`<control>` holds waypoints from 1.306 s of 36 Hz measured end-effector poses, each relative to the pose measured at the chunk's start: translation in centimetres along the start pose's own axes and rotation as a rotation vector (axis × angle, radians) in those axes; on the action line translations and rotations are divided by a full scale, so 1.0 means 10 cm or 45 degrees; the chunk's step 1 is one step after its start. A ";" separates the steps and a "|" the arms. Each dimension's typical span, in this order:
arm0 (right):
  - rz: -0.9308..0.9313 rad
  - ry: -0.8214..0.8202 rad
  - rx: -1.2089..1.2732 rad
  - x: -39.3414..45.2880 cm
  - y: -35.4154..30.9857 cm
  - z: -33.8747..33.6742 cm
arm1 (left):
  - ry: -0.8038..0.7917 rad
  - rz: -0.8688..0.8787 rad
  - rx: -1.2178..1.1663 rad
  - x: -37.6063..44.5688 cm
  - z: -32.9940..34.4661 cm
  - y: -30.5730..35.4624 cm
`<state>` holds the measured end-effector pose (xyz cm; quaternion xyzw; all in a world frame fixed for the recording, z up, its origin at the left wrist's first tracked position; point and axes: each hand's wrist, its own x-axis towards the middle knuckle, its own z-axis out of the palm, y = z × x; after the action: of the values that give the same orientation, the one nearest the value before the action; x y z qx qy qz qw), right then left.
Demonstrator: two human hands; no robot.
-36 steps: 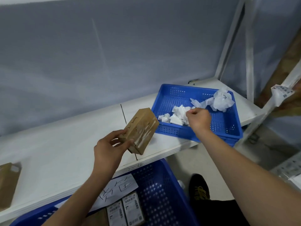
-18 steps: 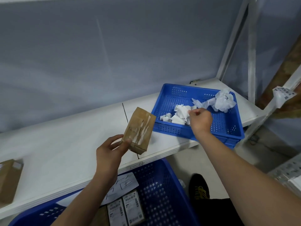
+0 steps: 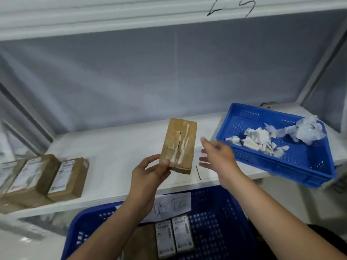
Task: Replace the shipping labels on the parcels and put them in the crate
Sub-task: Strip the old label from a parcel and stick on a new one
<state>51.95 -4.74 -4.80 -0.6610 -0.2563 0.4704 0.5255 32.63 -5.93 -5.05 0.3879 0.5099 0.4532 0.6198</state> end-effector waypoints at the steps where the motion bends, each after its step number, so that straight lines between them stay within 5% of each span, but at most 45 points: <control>1: 0.022 -0.109 -0.028 -0.11 0.00 0.11 | -0.009 0.003 0.012 -0.03 -0.08 0.01; 5: -0.063 -0.359 -0.052 -0.38 0.06 0.44 | -0.041 -0.009 0.014 -0.09 -0.39 0.07; 22: -0.145 -0.437 -0.374 0.11 0.57 0.90 | -0.034 -0.179 0.332 0.64 -0.85 -0.29; 47: -0.143 -0.354 -0.483 0.45 0.61 0.78 | -0.121 -0.054 0.478 0.78 -0.83 -0.45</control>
<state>45.98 0.62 -12.10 -0.6613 -0.4464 0.4704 0.3770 25.75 0.39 -12.93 0.5068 0.5639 0.3180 0.5693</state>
